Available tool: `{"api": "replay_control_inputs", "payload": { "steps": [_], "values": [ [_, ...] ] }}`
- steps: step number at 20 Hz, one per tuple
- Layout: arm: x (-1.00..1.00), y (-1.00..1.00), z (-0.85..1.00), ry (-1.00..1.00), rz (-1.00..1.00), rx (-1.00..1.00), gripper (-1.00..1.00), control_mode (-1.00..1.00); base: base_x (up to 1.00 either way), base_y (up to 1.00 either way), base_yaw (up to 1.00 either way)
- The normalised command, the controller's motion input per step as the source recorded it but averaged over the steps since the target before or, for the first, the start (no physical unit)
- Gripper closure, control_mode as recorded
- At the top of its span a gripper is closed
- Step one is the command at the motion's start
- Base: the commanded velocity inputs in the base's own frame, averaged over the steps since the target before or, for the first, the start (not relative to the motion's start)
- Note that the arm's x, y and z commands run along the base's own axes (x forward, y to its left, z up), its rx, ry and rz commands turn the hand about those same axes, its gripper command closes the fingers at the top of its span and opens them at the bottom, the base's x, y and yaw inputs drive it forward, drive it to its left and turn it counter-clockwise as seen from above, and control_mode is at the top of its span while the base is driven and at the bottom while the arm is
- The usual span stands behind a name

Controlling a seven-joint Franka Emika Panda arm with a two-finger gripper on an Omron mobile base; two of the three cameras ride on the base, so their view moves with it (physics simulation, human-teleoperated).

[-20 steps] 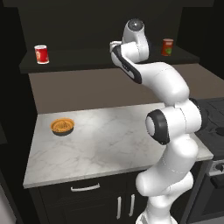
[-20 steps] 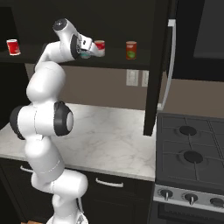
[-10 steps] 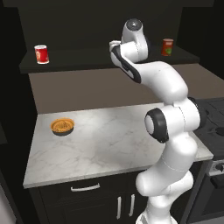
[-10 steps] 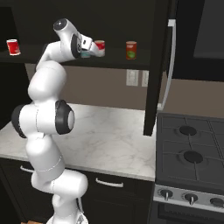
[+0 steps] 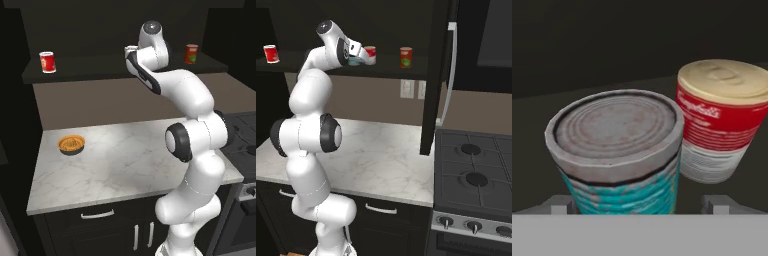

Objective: Stack two cans on top of the other two cans in the cabinet.

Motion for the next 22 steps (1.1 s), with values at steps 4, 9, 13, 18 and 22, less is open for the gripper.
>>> {"api": "replay_control_inputs", "payload": {
  "steps": [4,9,13,18,22],
  "values": [
    [0.00,0.00,-0.04,0.00,0.00,0.00,1.00,-1.00,0.00,0.00,0.00],
    [0.00,0.00,-0.05,0.00,0.00,0.00,1.00,-1.00,0.00,0.00,0.00],
    [-0.06,0.00,-0.02,-0.01,0.00,0.00,1.00,-1.00,0.00,0.00,0.00],
    [-0.25,0.01,0.00,-0.05,0.00,0.00,1.00,-1.00,0.00,0.00,0.00],
    [-0.32,0.04,0.00,-0.08,0.00,0.00,1.00,-1.00,0.00,0.00,0.00]
  ]
}}
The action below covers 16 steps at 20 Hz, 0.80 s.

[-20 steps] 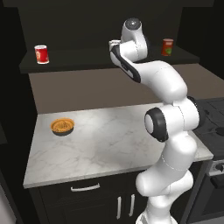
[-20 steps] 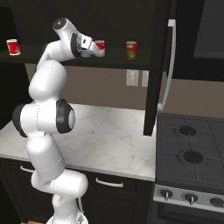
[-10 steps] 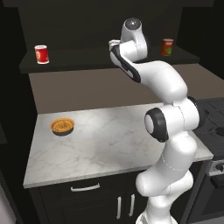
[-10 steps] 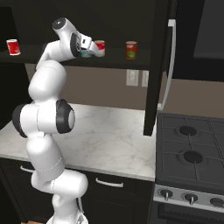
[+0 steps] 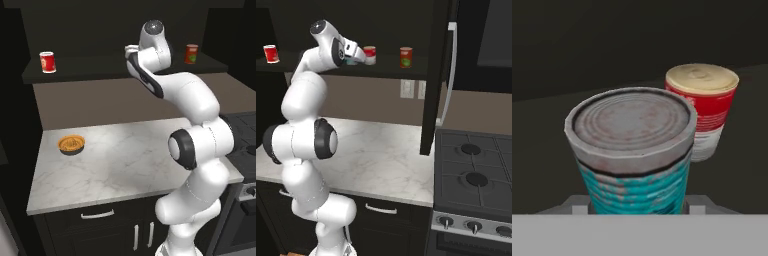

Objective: Stack two cans on top of the other two cans in the cabinet.

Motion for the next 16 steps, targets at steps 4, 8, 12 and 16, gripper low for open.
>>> {"api": "replay_control_inputs", "payload": {
  "steps": [4,8,12,16],
  "values": [
    [-0.39,0.08,0.00,-0.08,0.00,0.01,1.00,-1.00,0.00,0.00,0.00],
    [-0.36,0.09,0.00,-0.05,-0.01,0.01,1.00,-1.00,0.00,0.00,0.00],
    [-0.18,0.05,0.03,-0.04,-0.03,0.00,1.00,-1.00,0.00,0.00,0.00],
    [-0.11,0.03,0.10,-0.06,-0.05,0.00,1.00,-1.00,0.00,0.00,0.00]
  ]
}}
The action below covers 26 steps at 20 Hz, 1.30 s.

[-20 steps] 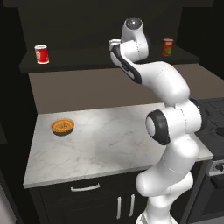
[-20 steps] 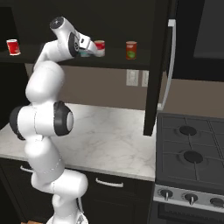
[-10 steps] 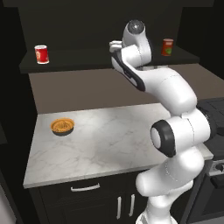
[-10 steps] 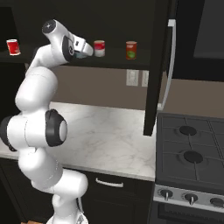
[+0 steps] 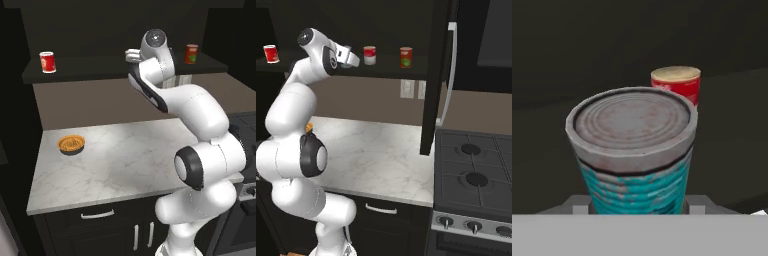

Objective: Stack two cans on top of the other two cans in the cabinet.

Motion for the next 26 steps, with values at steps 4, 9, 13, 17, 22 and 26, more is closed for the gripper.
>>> {"api": "replay_control_inputs", "payload": {
  "steps": [4,9,13,17,22,26],
  "values": [
    [-0.04,0.01,0.10,-0.07,-0.04,0.00,1.00,-1.00,0.00,0.00,0.00],
    [0.00,0.03,0.19,-0.09,-0.05,0.00,1.00,-1.00,0.00,0.00,0.00],
    [0.00,0.01,0.17,-0.14,-0.07,0.00,1.00,-1.00,0.00,0.00,0.00],
    [0.02,0.00,0.15,-0.11,-0.10,0.00,1.00,-1.00,0.00,0.00,0.00],
    [0.09,0.00,0.13,0.00,-0.10,0.00,1.00,-1.00,0.00,0.00,0.00],
    [0.16,-0.03,0.10,0.01,-0.09,0.00,1.00,-1.00,0.00,0.00,0.00]
  ]
}}
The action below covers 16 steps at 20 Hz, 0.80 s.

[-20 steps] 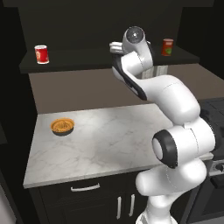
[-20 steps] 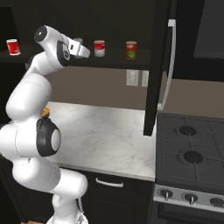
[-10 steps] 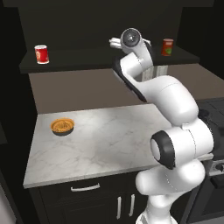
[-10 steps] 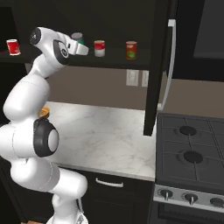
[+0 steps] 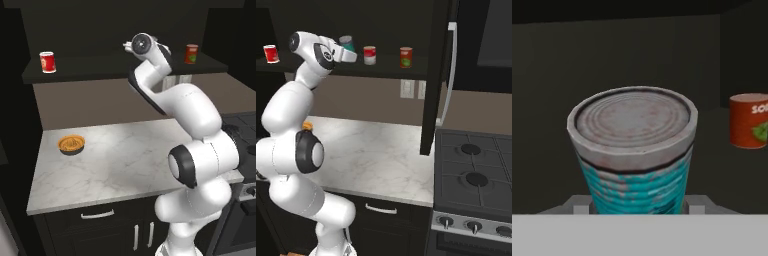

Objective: Stack two cans on top of the other two cans in the cabinet.

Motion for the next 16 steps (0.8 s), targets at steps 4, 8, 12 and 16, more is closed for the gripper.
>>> {"api": "replay_control_inputs", "payload": {
  "steps": [4,8,12,16],
  "values": [
    [0.14,-0.01,0.16,0.00,-0.07,0.00,1.00,-1.00,0.00,0.00,0.00],
    [0.05,0.00,0.20,0.00,-0.07,0.00,1.00,-1.00,0.00,0.00,0.00],
    [0.01,-0.08,0.11,0.00,-0.08,0.00,1.00,-1.00,0.00,0.00,0.00],
    [0.01,-0.08,0.17,0.00,-0.06,0.00,1.00,-1.00,0.00,0.00,0.00]
  ]
}}
